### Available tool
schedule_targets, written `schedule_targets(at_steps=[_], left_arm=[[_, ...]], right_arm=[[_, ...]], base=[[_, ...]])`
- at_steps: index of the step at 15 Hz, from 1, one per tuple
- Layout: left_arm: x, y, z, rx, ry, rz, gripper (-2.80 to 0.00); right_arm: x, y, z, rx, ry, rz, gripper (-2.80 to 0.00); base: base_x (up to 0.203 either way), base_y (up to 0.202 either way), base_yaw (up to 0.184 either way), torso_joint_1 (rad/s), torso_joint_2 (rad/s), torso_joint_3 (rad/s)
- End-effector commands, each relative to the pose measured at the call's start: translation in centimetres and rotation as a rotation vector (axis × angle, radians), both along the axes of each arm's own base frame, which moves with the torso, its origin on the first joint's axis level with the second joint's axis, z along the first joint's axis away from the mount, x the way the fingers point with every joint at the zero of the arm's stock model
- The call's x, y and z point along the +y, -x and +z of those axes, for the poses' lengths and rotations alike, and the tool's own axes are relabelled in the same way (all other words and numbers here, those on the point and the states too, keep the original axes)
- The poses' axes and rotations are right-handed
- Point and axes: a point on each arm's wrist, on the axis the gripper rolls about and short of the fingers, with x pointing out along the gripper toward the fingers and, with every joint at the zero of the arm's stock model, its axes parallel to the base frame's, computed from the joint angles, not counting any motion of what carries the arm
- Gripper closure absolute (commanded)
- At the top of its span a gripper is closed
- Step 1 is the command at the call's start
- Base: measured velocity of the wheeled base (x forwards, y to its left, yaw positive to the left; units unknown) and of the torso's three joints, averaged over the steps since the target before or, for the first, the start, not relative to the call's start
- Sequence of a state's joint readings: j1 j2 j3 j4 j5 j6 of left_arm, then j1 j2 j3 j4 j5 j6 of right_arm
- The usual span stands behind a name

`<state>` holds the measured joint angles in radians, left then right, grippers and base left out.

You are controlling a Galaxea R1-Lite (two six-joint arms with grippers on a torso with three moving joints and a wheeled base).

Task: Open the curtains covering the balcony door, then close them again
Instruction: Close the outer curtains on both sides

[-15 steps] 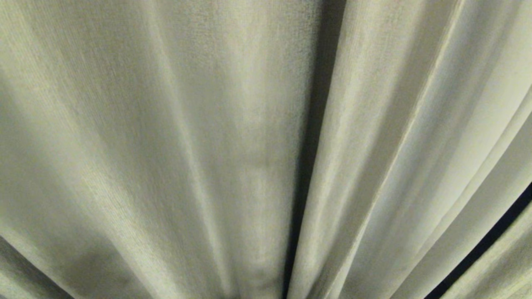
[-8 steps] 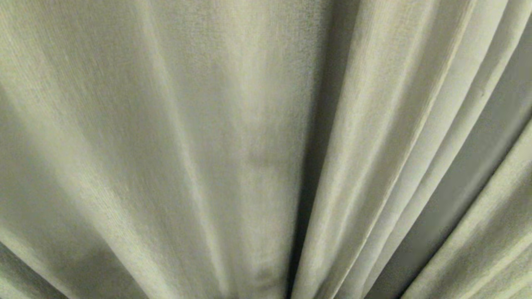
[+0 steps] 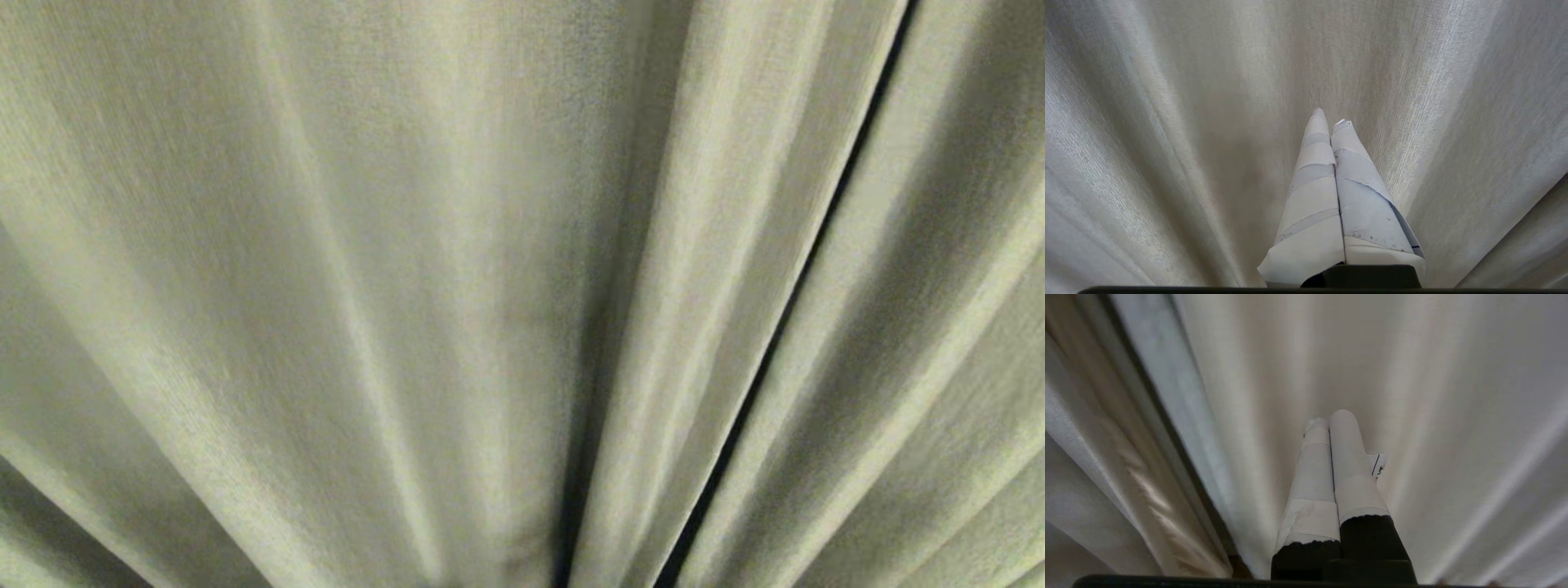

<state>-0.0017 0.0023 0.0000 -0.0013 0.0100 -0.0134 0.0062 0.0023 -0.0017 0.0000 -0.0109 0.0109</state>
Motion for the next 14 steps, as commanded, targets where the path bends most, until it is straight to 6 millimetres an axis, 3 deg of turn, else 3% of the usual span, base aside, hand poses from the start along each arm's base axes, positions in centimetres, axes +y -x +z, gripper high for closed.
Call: schedule_targets(at_steps=[1, 4, 11, 14], left_arm=[[0.00, 0.02, 0.00, -0.003, 0.001, 0.001, 0.00], [0.00, 0.02, 0.00, -0.003, 0.002, 0.002, 0.00], [0.00, 0.02, 0.00, -0.003, 0.002, 0.001, 0.00], [0.00, 0.02, 0.01, -0.004, 0.002, 0.001, 0.00]], right_arm=[[0.00, -0.01, 0.00, 0.001, 0.000, 0.000, 0.00], [0.00, 0.00, -0.01, -0.001, -0.001, 0.000, 0.00], [0.00, 0.00, -0.01, -0.001, 0.000, 0.000, 0.00], [0.00, 0.00, -0.01, -0.001, 0.000, 0.000, 0.00]], base=[[-0.003, -0.190, -0.002, 0.003, 0.01, 0.002], [-0.062, -0.138, -0.004, 0.006, 0.00, 0.006], [-0.177, -0.178, 0.000, 0.003, 0.00, 0.003], [-0.011, -0.086, -0.013, 0.000, 0.00, 0.007]])
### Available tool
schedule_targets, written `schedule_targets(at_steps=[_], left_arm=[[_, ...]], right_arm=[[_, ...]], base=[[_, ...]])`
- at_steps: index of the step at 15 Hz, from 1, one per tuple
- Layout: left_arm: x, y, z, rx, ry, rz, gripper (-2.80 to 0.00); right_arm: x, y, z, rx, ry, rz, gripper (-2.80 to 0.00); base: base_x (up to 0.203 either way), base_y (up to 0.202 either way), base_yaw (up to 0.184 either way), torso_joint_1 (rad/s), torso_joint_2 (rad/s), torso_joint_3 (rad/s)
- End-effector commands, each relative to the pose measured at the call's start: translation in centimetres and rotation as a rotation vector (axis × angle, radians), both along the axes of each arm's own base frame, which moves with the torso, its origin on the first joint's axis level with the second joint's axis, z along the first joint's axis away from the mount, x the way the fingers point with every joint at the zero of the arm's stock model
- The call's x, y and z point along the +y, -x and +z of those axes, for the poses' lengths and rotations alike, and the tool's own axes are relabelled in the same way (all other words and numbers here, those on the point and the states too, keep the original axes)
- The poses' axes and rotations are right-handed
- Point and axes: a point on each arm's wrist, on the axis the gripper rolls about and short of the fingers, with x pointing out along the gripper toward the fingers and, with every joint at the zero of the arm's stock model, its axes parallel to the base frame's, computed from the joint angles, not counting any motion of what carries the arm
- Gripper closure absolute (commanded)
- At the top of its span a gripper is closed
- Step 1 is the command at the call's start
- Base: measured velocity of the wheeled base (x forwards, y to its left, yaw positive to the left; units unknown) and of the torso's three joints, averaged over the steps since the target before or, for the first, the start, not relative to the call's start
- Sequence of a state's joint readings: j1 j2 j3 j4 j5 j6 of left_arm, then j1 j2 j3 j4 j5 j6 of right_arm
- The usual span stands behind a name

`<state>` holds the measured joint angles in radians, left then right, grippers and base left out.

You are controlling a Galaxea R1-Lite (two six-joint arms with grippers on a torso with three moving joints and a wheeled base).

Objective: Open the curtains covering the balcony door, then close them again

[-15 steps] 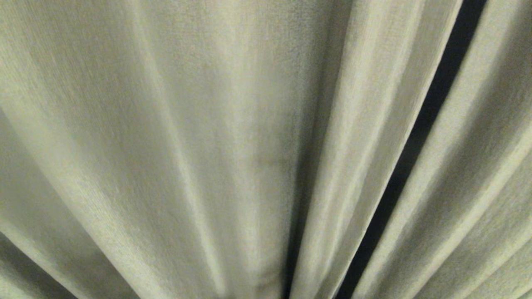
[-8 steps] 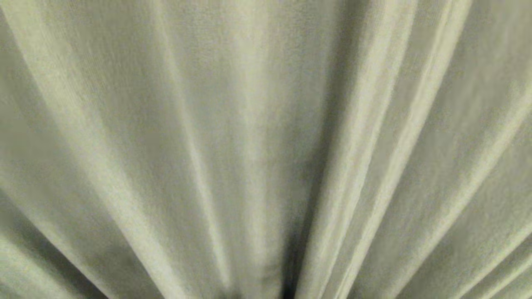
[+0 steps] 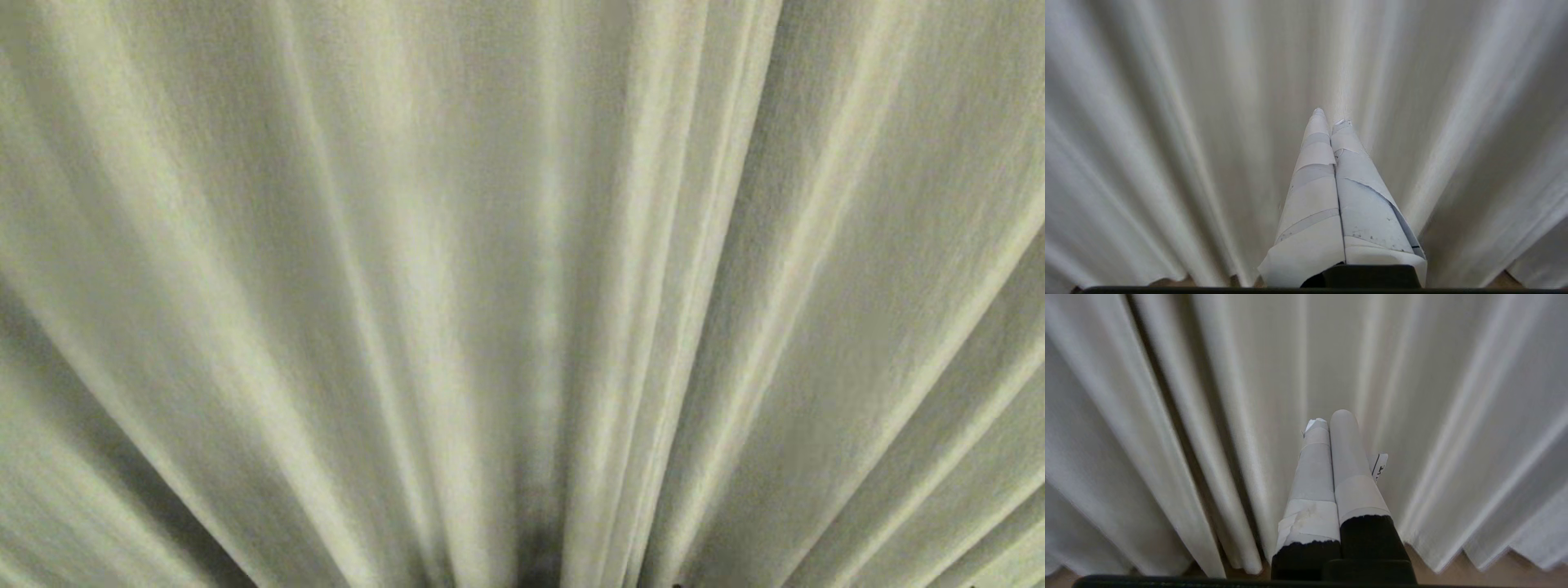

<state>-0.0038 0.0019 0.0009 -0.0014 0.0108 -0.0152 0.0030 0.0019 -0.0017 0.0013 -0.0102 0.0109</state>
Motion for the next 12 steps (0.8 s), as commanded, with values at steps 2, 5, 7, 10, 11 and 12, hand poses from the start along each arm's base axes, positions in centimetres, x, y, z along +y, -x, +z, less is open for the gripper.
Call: schedule_targets(at_steps=[2, 5, 7, 10, 11, 12], left_arm=[[-0.01, 0.02, 0.04, -0.004, 0.000, 0.002, 0.00], [-0.01, 0.02, 0.04, -0.004, 0.000, 0.001, 0.00], [-0.01, 0.02, 0.04, -0.004, 0.000, 0.002, 0.00], [-0.01, 0.02, 0.02, -0.003, 0.000, 0.002, 0.00], [-0.01, 0.02, 0.02, -0.003, 0.000, 0.002, 0.00], [-0.01, 0.02, 0.02, -0.003, 0.000, 0.002, 0.00]], right_arm=[[-0.01, 0.00, 0.01, -0.001, 0.000, 0.001, 0.00], [-0.01, 0.00, 0.01, -0.001, 0.000, 0.001, 0.00], [-0.01, 0.00, 0.01, -0.001, -0.001, 0.004, 0.00], [-0.01, 0.00, 0.01, -0.001, -0.001, 0.003, 0.00], [-0.01, 0.00, 0.01, -0.001, 0.000, 0.003, 0.00], [-0.01, 0.00, 0.01, -0.001, 0.000, 0.003, 0.00]], base=[[-0.001, -0.160, 0.008, 0.005, 0.00, 0.001], [0.000, -0.193, 0.002, 0.002, 0.00, 0.002], [0.000, -0.183, 0.004, 0.000, 0.00, 0.000], [0.000, -0.138, 0.004, 0.002, 0.00, 0.006], [0.000, 0.000, 0.000, 0.000, 0.00, 0.000], [0.000, 0.000, 0.000, 0.000, 0.00, 0.000]])
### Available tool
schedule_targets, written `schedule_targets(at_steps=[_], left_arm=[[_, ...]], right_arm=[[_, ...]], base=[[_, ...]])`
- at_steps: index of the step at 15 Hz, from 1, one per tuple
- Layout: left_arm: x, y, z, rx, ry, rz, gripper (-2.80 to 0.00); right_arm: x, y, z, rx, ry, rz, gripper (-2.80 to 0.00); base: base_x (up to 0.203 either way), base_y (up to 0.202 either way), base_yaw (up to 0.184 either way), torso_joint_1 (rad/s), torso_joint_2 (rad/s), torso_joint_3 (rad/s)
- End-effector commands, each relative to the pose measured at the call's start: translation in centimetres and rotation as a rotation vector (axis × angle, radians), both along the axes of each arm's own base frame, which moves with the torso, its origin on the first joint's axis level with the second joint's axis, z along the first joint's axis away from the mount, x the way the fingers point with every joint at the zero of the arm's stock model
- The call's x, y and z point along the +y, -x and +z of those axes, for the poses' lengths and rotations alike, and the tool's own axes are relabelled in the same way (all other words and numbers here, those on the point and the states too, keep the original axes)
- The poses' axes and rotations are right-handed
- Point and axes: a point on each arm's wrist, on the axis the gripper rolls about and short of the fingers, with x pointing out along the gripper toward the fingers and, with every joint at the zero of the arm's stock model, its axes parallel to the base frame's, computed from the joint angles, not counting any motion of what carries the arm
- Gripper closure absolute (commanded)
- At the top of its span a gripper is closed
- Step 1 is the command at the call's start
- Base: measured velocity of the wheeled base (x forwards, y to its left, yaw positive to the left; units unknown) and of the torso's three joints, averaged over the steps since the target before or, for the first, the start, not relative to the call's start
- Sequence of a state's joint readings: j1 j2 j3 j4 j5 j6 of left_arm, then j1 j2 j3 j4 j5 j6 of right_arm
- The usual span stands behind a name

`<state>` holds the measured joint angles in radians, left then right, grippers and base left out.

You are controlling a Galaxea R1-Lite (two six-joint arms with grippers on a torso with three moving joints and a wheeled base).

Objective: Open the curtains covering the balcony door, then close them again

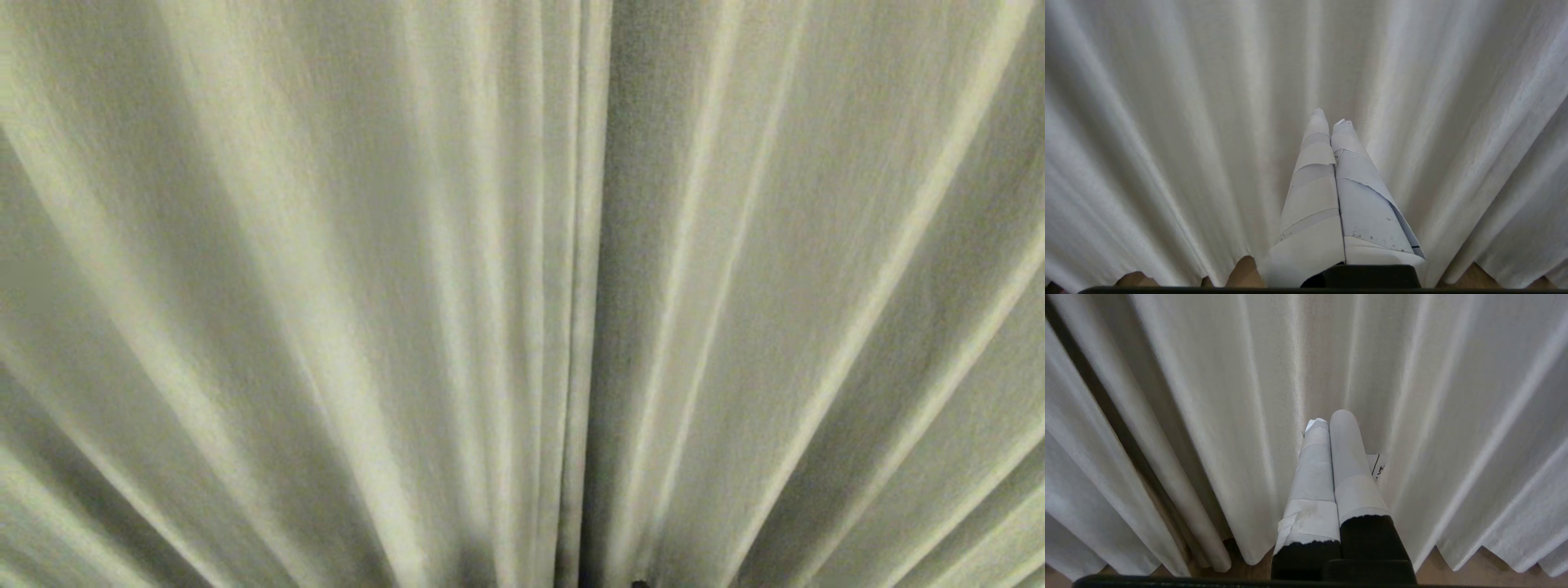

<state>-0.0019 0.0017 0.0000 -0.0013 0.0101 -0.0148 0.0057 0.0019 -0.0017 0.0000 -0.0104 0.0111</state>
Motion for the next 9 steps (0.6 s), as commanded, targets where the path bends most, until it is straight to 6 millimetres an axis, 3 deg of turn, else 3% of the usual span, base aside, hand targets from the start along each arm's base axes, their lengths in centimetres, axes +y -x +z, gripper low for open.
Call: schedule_targets(at_steps=[1, 9], left_arm=[[0.00, 0.01, 0.00, -0.002, 0.001, 0.001, 0.00], [0.00, 0.01, 0.00, -0.003, 0.002, 0.001, 0.00]], right_arm=[[0.00, 0.00, -0.01, 0.000, 0.000, 0.001, 0.00], [0.00, 0.00, -0.01, 0.000, 0.000, 0.000, 0.00]], base=[[0.000, 0.000, 0.000, 0.000, 0.00, 0.000], [0.000, 0.000, 0.000, 0.000, 0.00, 0.000]])
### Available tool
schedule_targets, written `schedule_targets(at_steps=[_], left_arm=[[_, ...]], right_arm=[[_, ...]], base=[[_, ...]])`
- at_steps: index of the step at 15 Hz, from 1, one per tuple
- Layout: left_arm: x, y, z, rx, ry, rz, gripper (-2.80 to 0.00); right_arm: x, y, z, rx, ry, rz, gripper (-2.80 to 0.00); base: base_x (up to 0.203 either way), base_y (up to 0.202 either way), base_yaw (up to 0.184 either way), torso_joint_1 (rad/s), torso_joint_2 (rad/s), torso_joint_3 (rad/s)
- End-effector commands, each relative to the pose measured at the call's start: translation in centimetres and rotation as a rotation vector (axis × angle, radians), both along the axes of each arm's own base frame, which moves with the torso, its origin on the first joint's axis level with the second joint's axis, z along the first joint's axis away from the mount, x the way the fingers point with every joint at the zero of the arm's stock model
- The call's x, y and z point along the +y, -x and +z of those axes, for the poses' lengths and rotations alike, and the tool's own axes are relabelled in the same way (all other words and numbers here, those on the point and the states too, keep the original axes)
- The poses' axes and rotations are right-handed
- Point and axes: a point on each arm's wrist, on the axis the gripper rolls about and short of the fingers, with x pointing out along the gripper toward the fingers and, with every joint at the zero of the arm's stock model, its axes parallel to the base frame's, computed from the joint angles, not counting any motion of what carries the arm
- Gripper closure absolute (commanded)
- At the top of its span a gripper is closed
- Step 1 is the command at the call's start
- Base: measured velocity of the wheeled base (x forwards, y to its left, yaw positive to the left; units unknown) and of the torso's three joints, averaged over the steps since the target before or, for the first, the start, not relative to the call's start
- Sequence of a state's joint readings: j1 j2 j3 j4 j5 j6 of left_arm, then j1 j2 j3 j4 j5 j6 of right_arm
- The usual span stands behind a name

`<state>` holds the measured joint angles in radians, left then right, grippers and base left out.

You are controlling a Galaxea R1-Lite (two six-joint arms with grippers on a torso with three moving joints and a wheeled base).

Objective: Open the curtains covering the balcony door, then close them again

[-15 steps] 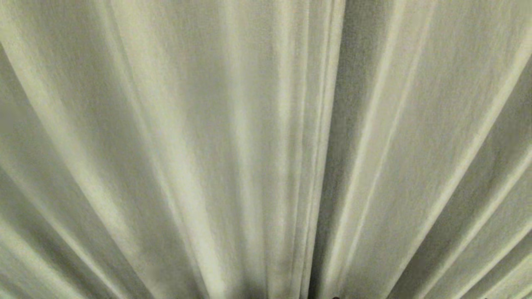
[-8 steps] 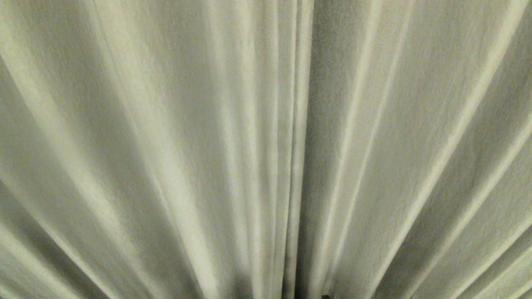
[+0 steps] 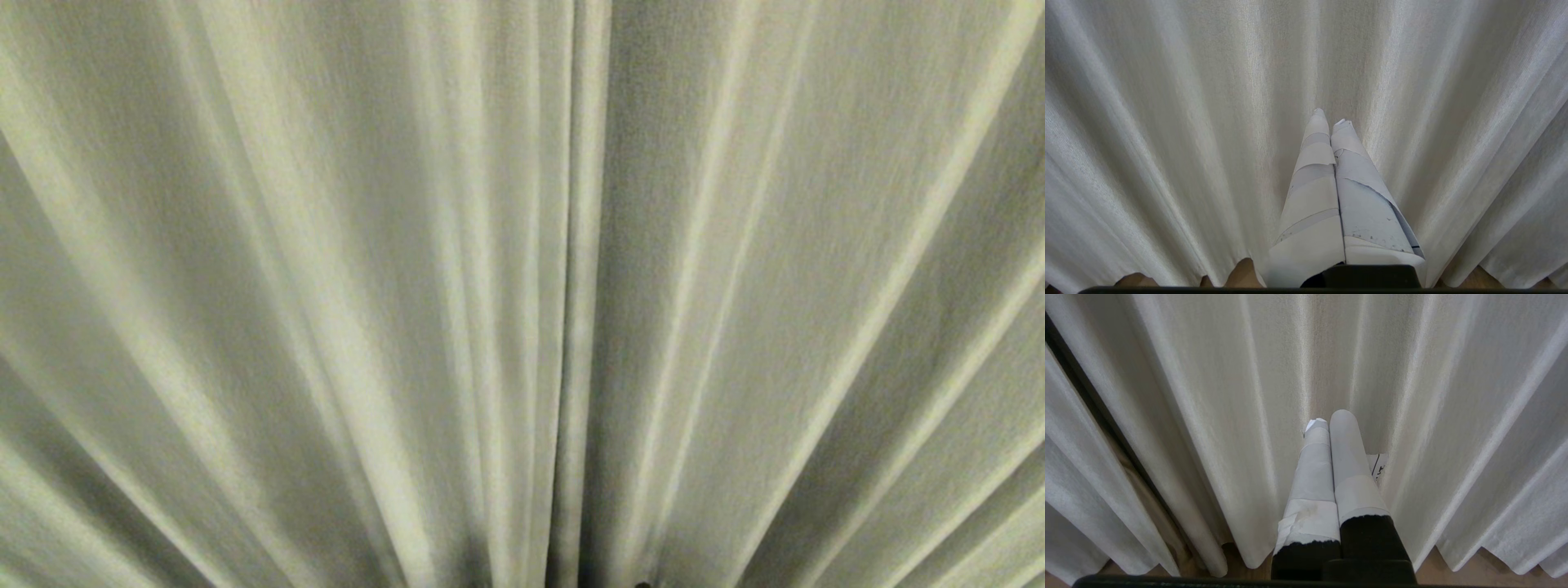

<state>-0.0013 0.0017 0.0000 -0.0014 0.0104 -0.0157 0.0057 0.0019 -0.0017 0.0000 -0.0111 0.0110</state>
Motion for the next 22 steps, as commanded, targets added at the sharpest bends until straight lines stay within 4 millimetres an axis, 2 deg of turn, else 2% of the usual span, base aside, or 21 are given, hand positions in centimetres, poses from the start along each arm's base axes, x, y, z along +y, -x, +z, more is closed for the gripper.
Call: schedule_targets(at_steps=[1, 22], left_arm=[[0.00, 0.01, 0.00, -0.002, 0.000, 0.000, 0.00], [0.00, 0.01, 0.00, -0.002, 0.000, 0.000, 0.00]], right_arm=[[0.00, 0.00, -0.01, 0.000, 0.000, 0.001, 0.00], [0.00, 0.00, -0.01, 0.000, 0.002, 0.001, 0.00]], base=[[0.000, 0.000, 0.000, 0.000, 0.00, 0.000], [0.000, 0.000, 0.000, 0.000, 0.00, 0.000]])
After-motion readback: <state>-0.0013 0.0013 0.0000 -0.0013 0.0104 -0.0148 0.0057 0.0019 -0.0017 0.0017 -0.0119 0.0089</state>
